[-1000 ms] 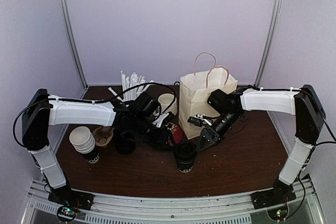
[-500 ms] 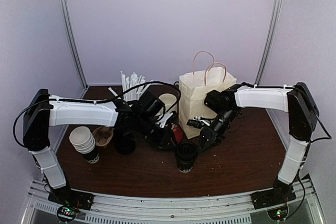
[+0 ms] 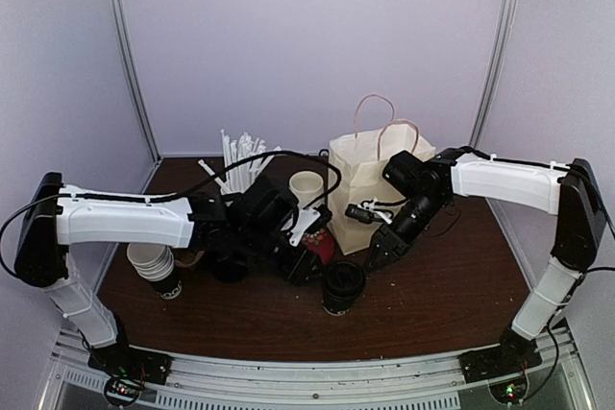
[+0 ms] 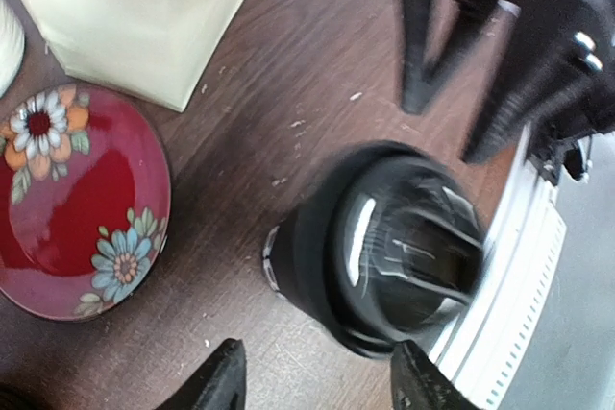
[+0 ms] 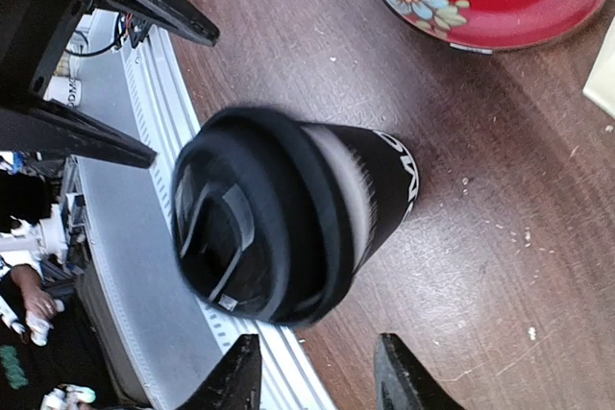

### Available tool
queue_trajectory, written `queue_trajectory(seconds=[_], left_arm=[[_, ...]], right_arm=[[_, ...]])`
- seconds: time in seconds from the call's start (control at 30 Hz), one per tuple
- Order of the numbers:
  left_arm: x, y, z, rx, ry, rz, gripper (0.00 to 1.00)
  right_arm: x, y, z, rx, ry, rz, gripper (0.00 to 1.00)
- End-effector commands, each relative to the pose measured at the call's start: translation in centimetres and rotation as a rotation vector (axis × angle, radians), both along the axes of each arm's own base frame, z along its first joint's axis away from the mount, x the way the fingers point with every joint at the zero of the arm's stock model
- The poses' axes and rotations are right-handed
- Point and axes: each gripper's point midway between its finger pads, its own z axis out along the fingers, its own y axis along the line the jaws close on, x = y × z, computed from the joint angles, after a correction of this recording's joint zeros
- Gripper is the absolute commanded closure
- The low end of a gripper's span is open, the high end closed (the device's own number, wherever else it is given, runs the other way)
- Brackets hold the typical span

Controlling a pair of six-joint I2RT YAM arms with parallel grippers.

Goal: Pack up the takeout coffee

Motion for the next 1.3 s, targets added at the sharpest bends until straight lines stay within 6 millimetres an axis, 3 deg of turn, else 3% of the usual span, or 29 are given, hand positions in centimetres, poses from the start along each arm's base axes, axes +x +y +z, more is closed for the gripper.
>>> queue_trajectory(seconds=[0.0,0.2,0.4,0.57,0.77,0.97,1.27], left_arm=[[0.7,0.3,3.0,-0.091,-0.158,-0.013,0.44],[0.5,1.5,1.9,-0.048,-0.171,-0.011,0.4],[0.9,2.4,3.0,-0.059,-0.208,0.002,0.36],[2.4,0.5,3.7,-0.085,-0.081,-0.008,0.36],[2.8,-2.1,2.0,-0.126,0.035,-0.014,0.36],[3.1,-3.3,0.4,-0.138,0.076,-0.022,0.37],[1.6,-2.5,0.3,-0.157,0.142,-0.025,0.46]], right_arm=[[0.1,-0.4,1.0,0.018,-0.101,0.043,0.55],[0.4,-0.8,1.7,0.013,-0.179,0.091,0.48],[0.7,-0.7,1.5,-0.029,-0.256,0.137,0.45],[-1.4,-0.4,0.5,-0.028,-0.222,0.185,0.35],[-2.6,-0.2,-0.6,-0.075,-0.286,0.242,0.26],[-0.8,0.3,-1.6,-0.159,-0.299,0.212,0.32],[1.6,-0.7,-1.8,-0.214,-0.335,0.129,0.34]])
